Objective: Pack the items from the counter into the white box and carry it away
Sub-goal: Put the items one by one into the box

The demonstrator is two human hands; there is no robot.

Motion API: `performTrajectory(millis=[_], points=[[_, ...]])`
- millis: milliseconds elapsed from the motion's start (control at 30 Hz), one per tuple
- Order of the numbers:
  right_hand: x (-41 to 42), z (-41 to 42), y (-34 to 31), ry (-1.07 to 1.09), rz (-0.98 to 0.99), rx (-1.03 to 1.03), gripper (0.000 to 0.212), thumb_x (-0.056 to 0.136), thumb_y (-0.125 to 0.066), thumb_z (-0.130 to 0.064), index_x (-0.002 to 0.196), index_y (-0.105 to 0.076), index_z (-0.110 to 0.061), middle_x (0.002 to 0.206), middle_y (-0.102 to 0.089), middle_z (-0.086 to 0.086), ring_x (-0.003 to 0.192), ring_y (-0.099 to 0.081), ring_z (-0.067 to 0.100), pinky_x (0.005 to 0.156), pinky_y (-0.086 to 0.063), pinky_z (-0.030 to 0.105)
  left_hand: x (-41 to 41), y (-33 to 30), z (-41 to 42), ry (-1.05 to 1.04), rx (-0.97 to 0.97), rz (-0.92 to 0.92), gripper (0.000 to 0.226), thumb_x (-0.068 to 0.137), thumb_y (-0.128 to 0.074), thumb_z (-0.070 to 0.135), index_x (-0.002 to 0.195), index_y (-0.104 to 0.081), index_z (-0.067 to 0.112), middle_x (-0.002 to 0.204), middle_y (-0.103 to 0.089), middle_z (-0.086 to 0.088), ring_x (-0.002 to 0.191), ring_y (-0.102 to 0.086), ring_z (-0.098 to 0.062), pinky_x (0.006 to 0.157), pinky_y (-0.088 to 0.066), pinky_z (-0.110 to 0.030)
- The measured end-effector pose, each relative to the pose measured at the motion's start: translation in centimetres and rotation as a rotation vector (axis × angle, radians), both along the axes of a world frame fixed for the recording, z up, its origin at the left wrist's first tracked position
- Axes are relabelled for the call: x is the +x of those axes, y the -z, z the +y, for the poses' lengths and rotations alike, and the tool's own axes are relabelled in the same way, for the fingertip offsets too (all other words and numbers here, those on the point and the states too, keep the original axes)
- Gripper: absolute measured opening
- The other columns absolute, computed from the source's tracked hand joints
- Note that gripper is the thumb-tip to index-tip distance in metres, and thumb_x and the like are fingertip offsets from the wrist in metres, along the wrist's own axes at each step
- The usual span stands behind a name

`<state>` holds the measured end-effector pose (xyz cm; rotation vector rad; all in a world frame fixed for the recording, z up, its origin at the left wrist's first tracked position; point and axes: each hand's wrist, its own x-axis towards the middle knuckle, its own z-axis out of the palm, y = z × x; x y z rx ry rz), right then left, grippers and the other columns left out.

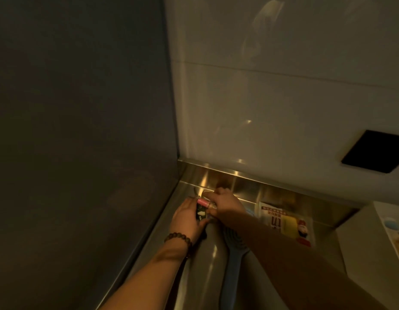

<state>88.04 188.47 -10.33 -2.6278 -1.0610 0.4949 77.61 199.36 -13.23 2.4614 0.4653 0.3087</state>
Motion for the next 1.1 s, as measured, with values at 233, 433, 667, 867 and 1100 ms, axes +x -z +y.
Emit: performTrajectory(millis=[233,433,667,867,1100], points=[[-0.6,0.2,0.5,0.078,-0.078,0.022,0.037,0.093,-0.05,-0.033,0.129,-0.056,-0.026,0.119,-0.055,0.011,0.111,-0.048,0.028,0.086,-0.038,0.029,-0.3,0.1,0.8,-0.092,0.085,0.01,0.026,0.08,-0.065,0.024,0.105,-0.062,0.017,0.104,-0.06,-0.003,0.102,-0.053,-0.019,0.084,-0.037,-0.025],[-1.0,-0.7,-0.7,0.103,-0.01,0.178,0.045,0.089,-0.058,-0.029,0.134,-0.054,-0.026,0.127,-0.057,0.006,0.111,-0.052,0.025,0.092,-0.039,0.026,-1.5,-1.3,1.5,-0.077,0.006,-0.024,0.019,0.079,-0.069,0.022,0.096,-0.064,0.015,0.093,-0.058,0.0,0.087,-0.057,-0.018,0.072,-0.034,-0.02],[-3.1,-5.1,-7.7,0.087,-0.094,0.479,0.04,0.087,-0.066,-0.02,0.127,-0.062,-0.021,0.12,-0.068,0.002,0.11,-0.061,0.021,0.096,-0.046,0.037,-2.2,-7.9,0.2,-0.006,-0.058,-0.121,0.021,0.076,-0.074,0.023,0.094,-0.067,0.016,0.091,-0.063,0.003,0.084,-0.058,-0.011,0.066,-0.035,-0.01],[-4.5,-15.7,-14.5,0.177,-0.058,0.597,0.038,0.088,-0.066,-0.025,0.125,-0.062,-0.025,0.117,-0.066,-0.011,0.102,-0.059,0.002,0.082,-0.041,0.01,-1.9,-15.4,-5.8,0.112,-0.06,-0.259,0.022,0.074,-0.077,0.022,0.094,-0.069,0.016,0.087,-0.068,0.001,0.081,-0.06,-0.01,0.071,-0.043,-0.019],[-5.9,-32.9,-19.0,0.403,-0.145,0.574,0.036,0.089,-0.065,-0.023,0.124,-0.061,-0.029,0.112,-0.067,-0.007,0.101,-0.062,0.009,0.085,-0.05,0.026,-0.5,-21.0,-17.6,0.375,-0.188,-0.262,0.022,0.081,-0.071,0.022,0.1,-0.06,0.027,0.083,-0.056,0.021,0.077,-0.053,0.007,0.062,-0.041,-0.007]])
